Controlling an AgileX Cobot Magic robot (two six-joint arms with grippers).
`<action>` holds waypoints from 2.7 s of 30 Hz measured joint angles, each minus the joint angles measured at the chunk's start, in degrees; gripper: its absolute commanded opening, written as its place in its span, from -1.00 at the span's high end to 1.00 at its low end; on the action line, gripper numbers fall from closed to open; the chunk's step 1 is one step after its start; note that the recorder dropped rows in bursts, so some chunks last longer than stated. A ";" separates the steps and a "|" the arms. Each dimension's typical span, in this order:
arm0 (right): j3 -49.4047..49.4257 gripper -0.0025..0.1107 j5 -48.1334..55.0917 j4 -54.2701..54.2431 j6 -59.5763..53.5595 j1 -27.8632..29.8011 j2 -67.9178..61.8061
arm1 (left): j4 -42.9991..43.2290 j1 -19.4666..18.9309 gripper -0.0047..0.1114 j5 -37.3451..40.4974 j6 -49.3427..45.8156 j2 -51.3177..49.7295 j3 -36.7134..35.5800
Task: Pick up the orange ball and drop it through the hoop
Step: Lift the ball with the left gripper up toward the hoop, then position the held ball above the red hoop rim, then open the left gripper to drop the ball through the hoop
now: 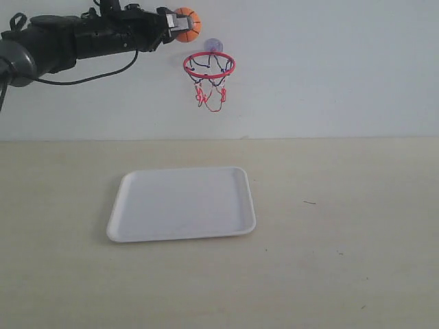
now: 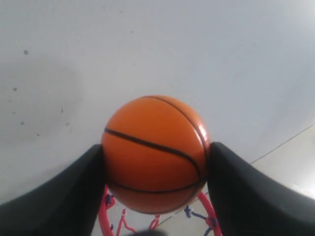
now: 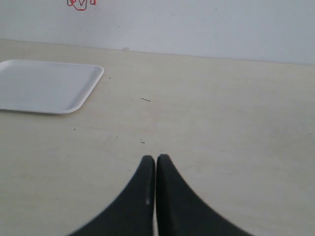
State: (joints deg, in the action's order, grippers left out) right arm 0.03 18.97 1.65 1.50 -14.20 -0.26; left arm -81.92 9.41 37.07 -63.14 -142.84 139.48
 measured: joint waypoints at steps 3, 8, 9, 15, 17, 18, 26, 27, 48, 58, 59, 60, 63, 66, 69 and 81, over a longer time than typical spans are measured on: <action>0.00 0.96 0.00 0.00 0.00 0.00 0.00 | 2.55 0.00 0.85 0.00 1.13 0.00 1.04; 0.00 0.96 0.00 0.00 0.00 0.00 0.00 | 3.37 0.00 0.85 1.45 1.52 -0.25 1.43; 0.00 0.96 0.00 0.00 0.00 0.00 0.00 | 3.37 0.00 0.85 2.01 1.52 -0.39 1.43; 0.00 0.96 0.00 0.00 0.00 0.00 0.00 | 4.16 0.00 0.85 5.15 1.52 -1.33 1.43; 0.00 0.96 0.00 0.00 0.00 0.00 0.00 | 4.24 0.00 0.85 5.49 1.52 -1.33 1.43; 0.00 0.96 0.00 0.00 0.00 0.00 0.00 | 4.24 0.00 0.85 5.57 1.52 -1.33 1.43; 0.00 0.96 0.00 0.00 0.00 0.00 0.00 | 4.24 1.72 0.85 4.11 -2.51 -1.33 1.43; 0.00 0.96 0.00 0.00 0.00 0.00 0.00 | 4.24 2.00 0.85 3.49 -2.82 -1.33 1.43; 0.00 0.96 0.00 0.00 0.00 0.00 0.00 | 4.24 3.20 0.85 -2.01 -5.21 -1.33 1.43; 0.00 0.96 0.00 0.00 0.00 0.00 0.00 | 4.29 3.41 0.08 -0.32 -5.93 -1.33 1.43; 0.00 0.96 0.00 0.00 0.00 0.00 0.00 | 4.51 3.41 0.02 -0.19 -5.58 -1.33 1.43; 0.00 0.96 0.00 0.00 0.00 0.00 0.00 | 4.51 3.53 -0.04 -0.20 -5.12 -1.33 1.43; 0.00 0.96 0.00 0.00 0.00 0.00 0.00 | 5.46 3.53 -0.16 -0.08 -3.30 -1.33 1.43; 0.00 0.96 0.00 0.00 0.00 0.00 0.00 | 5.94 3.30 -0.26 -0.08 -2.49 -1.33 1.43; 0.00 0.96 0.00 0.00 0.00 0.00 0.00 | 6.30 3.18 -0.28 -0.29 -2.28 -1.33 1.43; 0.00 0.96 0.00 0.00 0.00 0.00 0.00 | 15.39 1.39 0.85 1.55 5.50 -1.33 1.43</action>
State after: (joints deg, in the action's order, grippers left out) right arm 0.03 18.97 1.65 1.50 -14.20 -0.26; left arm -66.53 10.81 38.62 -57.64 -144.18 140.91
